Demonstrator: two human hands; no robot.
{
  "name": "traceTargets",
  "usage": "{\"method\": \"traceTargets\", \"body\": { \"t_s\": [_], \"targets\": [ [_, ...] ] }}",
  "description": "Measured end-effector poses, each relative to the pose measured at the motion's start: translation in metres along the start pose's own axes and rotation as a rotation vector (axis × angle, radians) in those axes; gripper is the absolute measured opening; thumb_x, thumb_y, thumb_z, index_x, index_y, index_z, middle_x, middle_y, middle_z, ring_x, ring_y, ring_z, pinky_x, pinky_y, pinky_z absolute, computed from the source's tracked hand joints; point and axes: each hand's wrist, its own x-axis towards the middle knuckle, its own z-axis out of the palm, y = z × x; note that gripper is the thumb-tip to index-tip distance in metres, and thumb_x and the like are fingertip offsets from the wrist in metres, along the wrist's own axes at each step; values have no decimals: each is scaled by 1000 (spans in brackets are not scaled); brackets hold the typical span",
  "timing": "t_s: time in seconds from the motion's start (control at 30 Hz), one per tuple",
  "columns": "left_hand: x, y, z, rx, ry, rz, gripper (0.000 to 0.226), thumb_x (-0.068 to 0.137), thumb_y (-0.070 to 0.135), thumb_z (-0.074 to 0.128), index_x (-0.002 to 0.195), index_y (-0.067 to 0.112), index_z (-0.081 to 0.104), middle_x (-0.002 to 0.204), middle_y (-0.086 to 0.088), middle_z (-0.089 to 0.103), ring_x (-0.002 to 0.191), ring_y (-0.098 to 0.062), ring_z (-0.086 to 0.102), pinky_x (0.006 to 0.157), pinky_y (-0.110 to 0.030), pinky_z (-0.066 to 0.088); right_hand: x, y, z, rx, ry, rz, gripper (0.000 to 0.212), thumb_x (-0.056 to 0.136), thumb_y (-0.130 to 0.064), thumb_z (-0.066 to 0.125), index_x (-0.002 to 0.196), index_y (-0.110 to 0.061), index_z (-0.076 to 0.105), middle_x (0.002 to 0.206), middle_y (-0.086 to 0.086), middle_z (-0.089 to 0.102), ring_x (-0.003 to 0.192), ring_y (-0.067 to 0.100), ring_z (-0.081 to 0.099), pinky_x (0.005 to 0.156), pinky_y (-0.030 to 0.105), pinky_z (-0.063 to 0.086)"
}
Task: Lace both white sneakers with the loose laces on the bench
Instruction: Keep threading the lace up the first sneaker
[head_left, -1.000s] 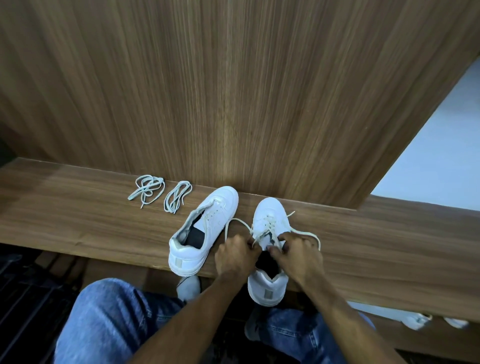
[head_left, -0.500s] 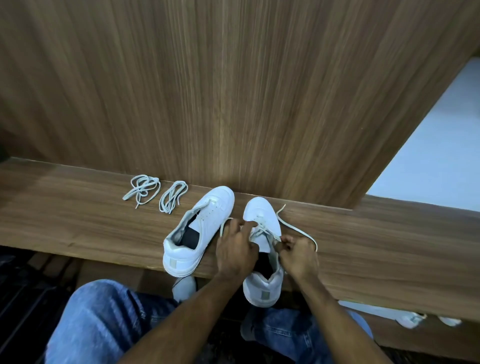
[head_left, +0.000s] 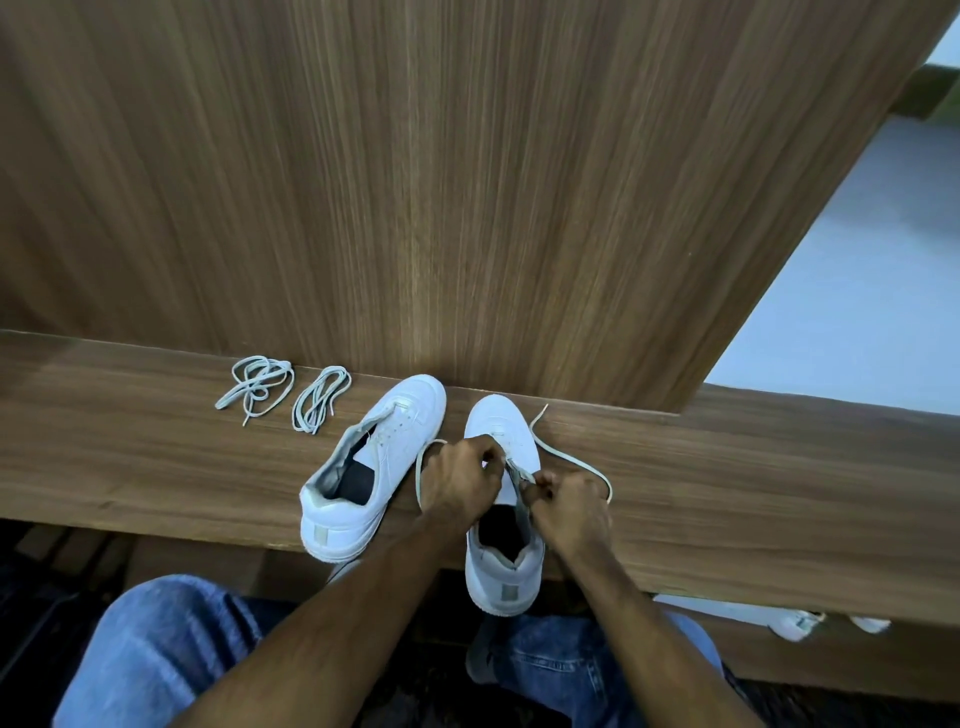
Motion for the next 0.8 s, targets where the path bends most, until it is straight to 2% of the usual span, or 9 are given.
{"method": "traceTargets", "body": {
  "t_s": [0.07,0.13,0.23,0.27,0.37,0.43,0.53,0.67,0.8],
  "targets": [
    [2,1,1,-25,9,-26,11,88,28,57,93,26,68,89,-2,72,85,-24,65,72,-32,51,-2,0,-1,10,-9,-14,28,88,-48,55,99,-27,70,93,8,71,94,33,64,72,36,52],
    [6,-2,2,-110,33,-154,15,90,26,54,94,18,66,91,-7,71,88,-28,65,75,-35,52,-3,1,-2,-35,-6,-31,28,90,-47,53,102,-28,69,97,7,71,99,32,63,73,33,47],
    [15,-13,2,-540,72,-517,18,92,16,49,97,6,63,82,-9,72,73,-25,69,75,-41,58,-4,2,-2,-86,3,-34,25,90,-41,54,102,-26,69,99,7,71,102,31,62,79,34,46],
    [17,-17,1,-585,53,-555,15,91,14,50,95,7,62,79,-7,72,67,-21,69,75,-41,59,-4,2,-1,-62,-9,-25,23,90,-40,54,99,-24,69,98,8,71,100,31,63,77,33,46],
    [17,-23,-4,-421,-24,-322,8,87,22,57,95,24,59,94,2,71,82,-17,68,85,-36,53,-6,0,4,-5,-46,-5,22,91,-38,54,93,-20,67,95,10,71,94,33,64,71,33,47],
    [16,-16,-8,-337,-76,-88,20,87,31,60,107,31,59,106,7,67,93,-17,65,86,-35,51,-8,-1,6,-3,-36,2,25,91,-40,53,92,-19,67,94,11,71,93,34,65,71,33,47],
    [15,4,-10,96,-170,164,30,85,34,59,115,32,61,123,7,60,104,-23,62,85,-34,48,-12,-3,4,-14,-28,5,29,92,-43,52,88,-18,65,93,9,71,94,34,65,69,33,45],
    [17,18,-7,501,-170,261,24,93,24,49,113,18,61,120,-7,62,104,-33,62,80,-38,47,-12,-4,-3,-34,-37,31,29,93,-44,51,92,-20,67,98,8,71,99,33,64,66,29,39],
    [16,17,-9,570,-213,321,26,93,25,52,116,14,57,120,-7,57,103,-35,62,78,-41,48,-11,-5,-4,-31,-47,63,28,92,-46,51,94,-23,68,100,7,71,100,33,63,68,29,40]
  ]
}}
